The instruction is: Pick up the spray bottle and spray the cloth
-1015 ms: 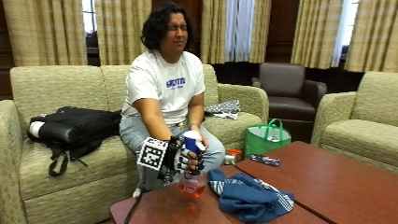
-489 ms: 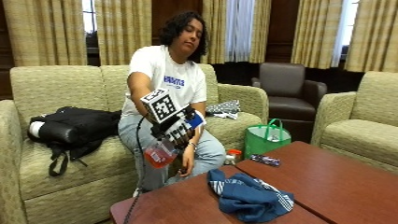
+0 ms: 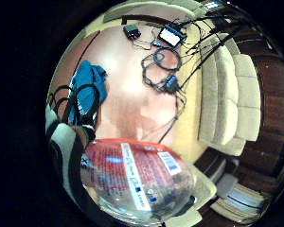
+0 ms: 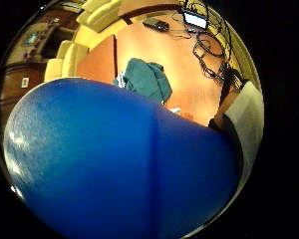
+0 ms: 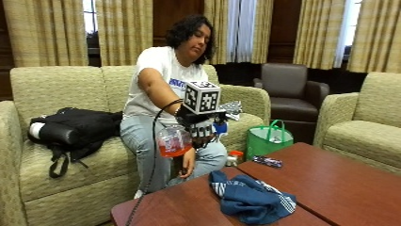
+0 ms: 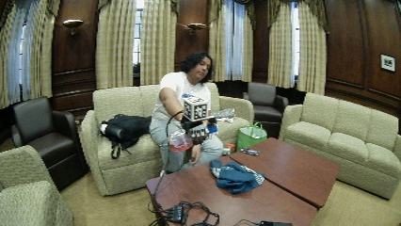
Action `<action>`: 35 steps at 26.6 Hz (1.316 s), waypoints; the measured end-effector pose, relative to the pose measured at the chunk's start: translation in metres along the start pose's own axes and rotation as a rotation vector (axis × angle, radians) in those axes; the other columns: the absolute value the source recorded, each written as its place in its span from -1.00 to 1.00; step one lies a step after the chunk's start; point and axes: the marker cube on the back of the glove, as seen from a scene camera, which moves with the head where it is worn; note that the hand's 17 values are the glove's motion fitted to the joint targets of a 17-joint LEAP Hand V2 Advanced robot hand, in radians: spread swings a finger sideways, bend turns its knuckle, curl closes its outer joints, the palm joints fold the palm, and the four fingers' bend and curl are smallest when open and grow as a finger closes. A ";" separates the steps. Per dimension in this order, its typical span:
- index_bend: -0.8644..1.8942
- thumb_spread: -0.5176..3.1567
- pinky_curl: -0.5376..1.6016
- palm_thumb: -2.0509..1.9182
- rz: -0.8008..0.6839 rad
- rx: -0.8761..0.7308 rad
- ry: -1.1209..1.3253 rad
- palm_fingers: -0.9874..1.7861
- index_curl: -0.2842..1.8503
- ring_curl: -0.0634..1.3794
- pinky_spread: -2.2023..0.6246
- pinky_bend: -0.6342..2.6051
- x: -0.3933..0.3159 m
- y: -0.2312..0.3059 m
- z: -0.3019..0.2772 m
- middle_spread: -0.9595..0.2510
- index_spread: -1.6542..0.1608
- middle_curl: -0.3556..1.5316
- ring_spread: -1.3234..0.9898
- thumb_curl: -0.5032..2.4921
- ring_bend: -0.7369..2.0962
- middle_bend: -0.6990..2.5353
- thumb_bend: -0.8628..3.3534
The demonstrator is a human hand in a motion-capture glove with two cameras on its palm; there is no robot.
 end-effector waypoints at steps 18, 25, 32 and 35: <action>-0.10 -0.58 -0.15 0.48 -0.123 -0.234 0.522 0.70 -0.22 -0.31 0.38 -0.38 -0.137 -0.052 0.127 0.21 0.51 -0.10 -0.06 -0.17 -0.08 -0.22 -0.61; -0.10 -0.58 -0.15 0.48 -0.108 -0.234 0.582 0.70 -0.22 -0.31 0.38 -0.38 -0.145 -0.055 0.148 0.21 0.51 -0.10 -0.06 -0.16 -0.08 -0.21 -0.61; -0.11 -0.58 -0.15 0.48 -0.125 -0.154 0.416 0.70 -0.21 -0.31 0.38 -0.38 -0.147 -0.052 0.117 0.21 0.51 -0.10 -0.06 -0.15 -0.08 -0.21 -0.61; -0.11 -0.58 -0.15 0.48 -0.152 -0.116 0.217 0.70 -0.21 -0.31 0.38 -0.38 -0.153 -0.042 0.091 0.21 0.51 -0.10 -0.06 -0.15 -0.08 -0.21 -0.61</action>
